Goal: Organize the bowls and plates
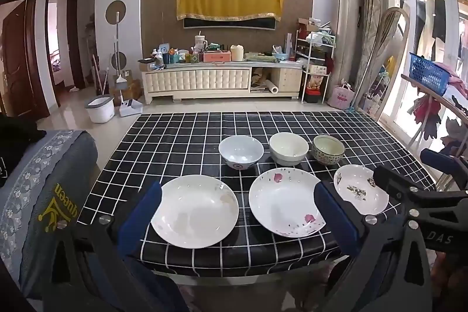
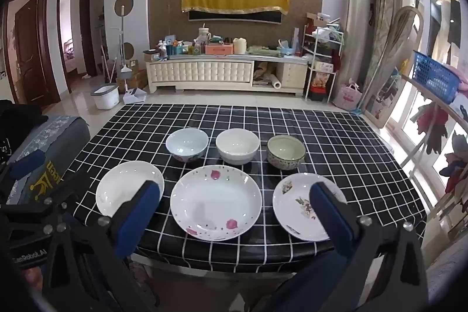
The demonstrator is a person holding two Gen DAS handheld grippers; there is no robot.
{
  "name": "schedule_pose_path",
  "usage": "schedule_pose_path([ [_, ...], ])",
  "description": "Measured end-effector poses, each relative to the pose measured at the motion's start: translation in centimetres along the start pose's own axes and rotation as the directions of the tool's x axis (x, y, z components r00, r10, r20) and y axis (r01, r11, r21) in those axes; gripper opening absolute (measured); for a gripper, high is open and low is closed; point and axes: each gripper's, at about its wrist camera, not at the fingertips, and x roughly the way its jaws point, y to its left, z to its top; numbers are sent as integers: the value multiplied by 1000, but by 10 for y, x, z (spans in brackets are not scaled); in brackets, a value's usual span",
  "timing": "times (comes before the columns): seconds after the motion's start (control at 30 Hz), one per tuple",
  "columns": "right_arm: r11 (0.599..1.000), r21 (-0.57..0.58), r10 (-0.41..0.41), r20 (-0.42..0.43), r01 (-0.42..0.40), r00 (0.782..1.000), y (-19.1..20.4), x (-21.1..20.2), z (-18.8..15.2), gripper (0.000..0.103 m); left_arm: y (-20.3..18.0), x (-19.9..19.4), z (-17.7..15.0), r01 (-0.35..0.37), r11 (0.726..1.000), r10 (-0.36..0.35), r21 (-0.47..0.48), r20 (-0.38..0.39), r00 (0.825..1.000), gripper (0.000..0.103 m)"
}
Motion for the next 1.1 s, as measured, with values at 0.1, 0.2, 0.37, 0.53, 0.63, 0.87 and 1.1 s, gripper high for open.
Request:
schedule_pose_path([
  [0.1,1000,4,5,2,-5,1000,-1,-1,1,103,-9,4,-1,-9,1000,9,24,-12,1000,103],
  [0.2,1000,0,4,2,-4,1000,2,-2,-3,103,-1,1,-3,-8,1000,8,22,3,1000,103],
  [0.37,1000,1,7,-8,-7,1000,3,4,-2,103,-1,3,0,6,1000,-5,15,-18,1000,103],
  [0.53,1000,2,14,-11,-14,1000,1,1,-3,103,1,1,1,2,1000,-1,18,-16,1000,103],
  [0.63,1000,4,18,-13,-18,1000,1,1,-3,103,1,1,1,2,1000,-2,17,-16,1000,103],
  [0.87,1000,7,24,-24,-24,999,2,3,-5,103,1,0,4,1,1000,0,12,-16,1000,103],
  [1.1,999,10,31,-35,-30,999,1,5,-5,103,1,2,2,-6,1000,6,13,-14,1000,103],
])
